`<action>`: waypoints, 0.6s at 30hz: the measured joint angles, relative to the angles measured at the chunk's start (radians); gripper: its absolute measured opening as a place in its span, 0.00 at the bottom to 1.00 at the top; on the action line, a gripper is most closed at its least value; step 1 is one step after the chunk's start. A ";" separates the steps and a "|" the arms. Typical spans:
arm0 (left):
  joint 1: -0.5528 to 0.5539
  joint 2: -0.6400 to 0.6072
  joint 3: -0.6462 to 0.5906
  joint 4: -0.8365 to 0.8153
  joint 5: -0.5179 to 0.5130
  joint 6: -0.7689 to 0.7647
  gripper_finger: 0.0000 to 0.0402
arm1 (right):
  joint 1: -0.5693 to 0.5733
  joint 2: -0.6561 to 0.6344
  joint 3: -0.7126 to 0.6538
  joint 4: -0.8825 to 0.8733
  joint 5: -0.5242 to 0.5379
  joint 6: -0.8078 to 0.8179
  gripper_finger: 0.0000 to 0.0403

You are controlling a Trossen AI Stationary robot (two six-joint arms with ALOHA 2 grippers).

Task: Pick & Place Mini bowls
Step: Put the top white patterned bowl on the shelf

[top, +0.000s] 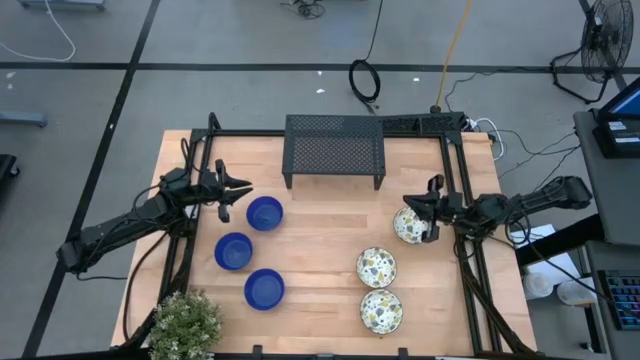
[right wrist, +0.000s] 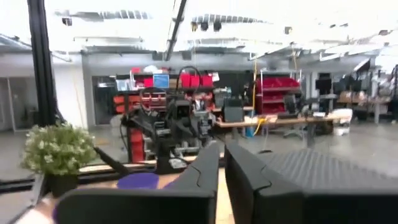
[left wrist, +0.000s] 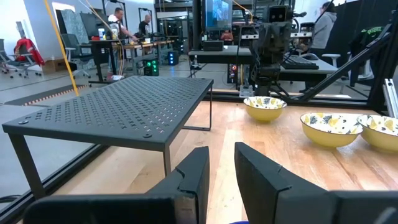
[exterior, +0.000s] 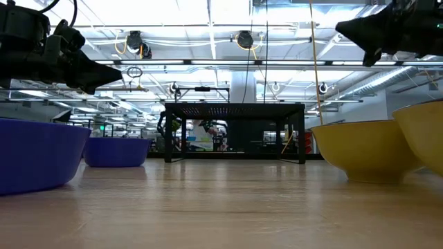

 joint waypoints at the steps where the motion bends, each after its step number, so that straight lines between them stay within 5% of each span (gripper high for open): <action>1: 0.000 0.000 0.000 0.000 0.000 0.000 0.20 | 0.001 0.016 0.011 -0.006 0.000 0.004 0.09; 8: 0.000 0.000 0.000 0.000 0.000 0.000 0.20 | 0.003 0.221 0.193 -0.032 0.007 0.008 0.38; 10: 0.000 0.000 0.000 0.000 0.000 0.000 0.20 | 0.003 0.293 0.270 -0.132 0.078 0.051 0.46; 15: 0.000 0.000 0.000 0.006 0.000 0.000 0.20 | -0.004 0.452 0.585 -0.735 0.310 0.259 0.60; 18: 0.000 0.000 0.000 0.007 0.000 0.000 0.20 | -0.040 0.533 0.776 -1.206 0.308 0.529 0.62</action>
